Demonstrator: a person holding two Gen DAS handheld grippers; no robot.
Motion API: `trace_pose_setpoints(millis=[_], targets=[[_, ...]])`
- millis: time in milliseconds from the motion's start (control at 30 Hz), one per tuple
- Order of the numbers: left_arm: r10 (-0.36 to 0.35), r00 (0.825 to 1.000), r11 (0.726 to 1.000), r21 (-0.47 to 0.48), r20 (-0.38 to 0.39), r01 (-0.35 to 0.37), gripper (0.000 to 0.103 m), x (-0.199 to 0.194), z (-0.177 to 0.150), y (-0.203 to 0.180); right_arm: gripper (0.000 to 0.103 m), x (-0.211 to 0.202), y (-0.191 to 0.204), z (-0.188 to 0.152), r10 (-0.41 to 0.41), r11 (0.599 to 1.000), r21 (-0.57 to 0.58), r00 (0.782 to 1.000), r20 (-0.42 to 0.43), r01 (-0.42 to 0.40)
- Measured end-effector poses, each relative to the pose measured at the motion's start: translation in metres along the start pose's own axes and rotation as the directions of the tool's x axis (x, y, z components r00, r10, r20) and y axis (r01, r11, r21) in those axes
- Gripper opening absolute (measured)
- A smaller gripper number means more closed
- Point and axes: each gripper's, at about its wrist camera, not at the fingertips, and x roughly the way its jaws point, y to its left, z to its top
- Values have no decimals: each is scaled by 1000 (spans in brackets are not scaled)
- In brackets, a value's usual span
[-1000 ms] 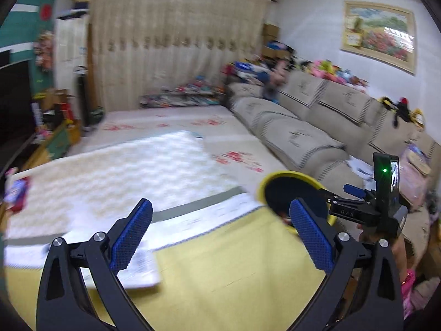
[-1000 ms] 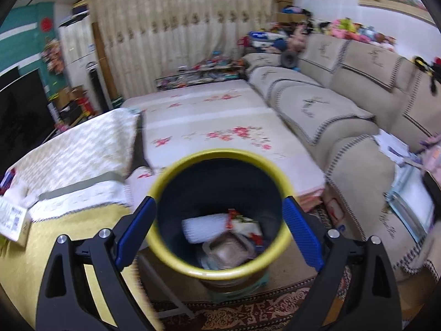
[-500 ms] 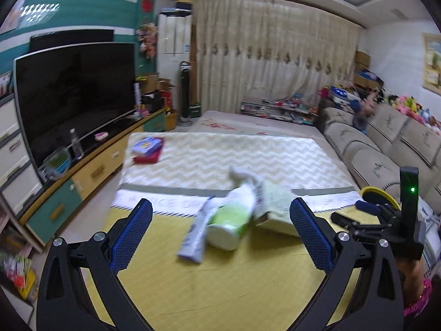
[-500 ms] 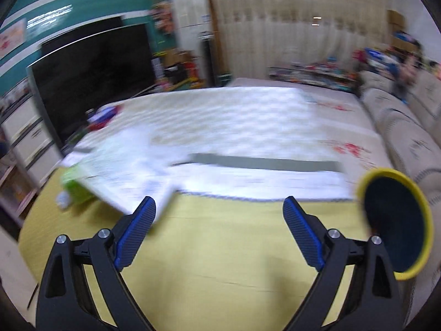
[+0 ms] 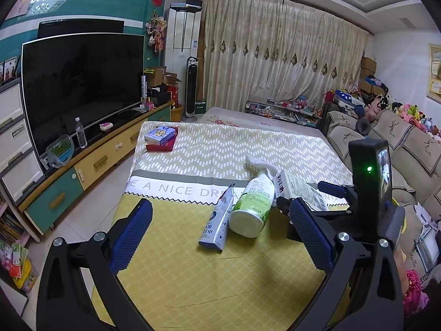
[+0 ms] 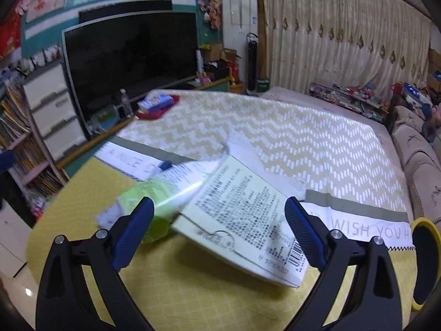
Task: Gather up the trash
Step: 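Move the right gripper toward the white barcode carton on the table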
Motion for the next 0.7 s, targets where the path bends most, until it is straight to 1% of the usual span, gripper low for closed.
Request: trace_pose_setpoints(millis=[100,233,333,367,433,467,533,633,700], targets=[[-7,1000,1000,-6,-9,7,98,3,0,-1,91,11,-12,-8,-24,1000,12,999,-49,25],[-27,999,1000,-12,-20,26,98,11,1,-4,92,3,-39,-25,-48,999,20,996,-74,49],[-36,999,999,1,-26,36,98,15,1,-10,92,-8,-69,-42,-71,996,39,993,-98,75],[-39,999,999,6,-28,39,98,17,1,-12,92,-12,-82,-48,-103,993,49,988,-112,109],[-44,999,999,9,-30,44,98,20,0,-15,93,-18,-101,-56,-127,988,70,984,-123,136],[-46,998,999,9,-31,46,98,21,0,-17,93,-23,-113,-59,-109,988,101,987,-118,121],[-53,998,999,6,-37,53,98,25,1,-20,93,-28,-126,-61,-59,987,143,993,-103,74],[-72,996,997,-4,-46,72,98,28,2,-24,93,-26,-130,-57,18,985,173,995,-94,-1],[-71,997,997,0,-42,71,98,26,2,-26,93,-20,-127,-53,49,985,167,994,-98,-32]])
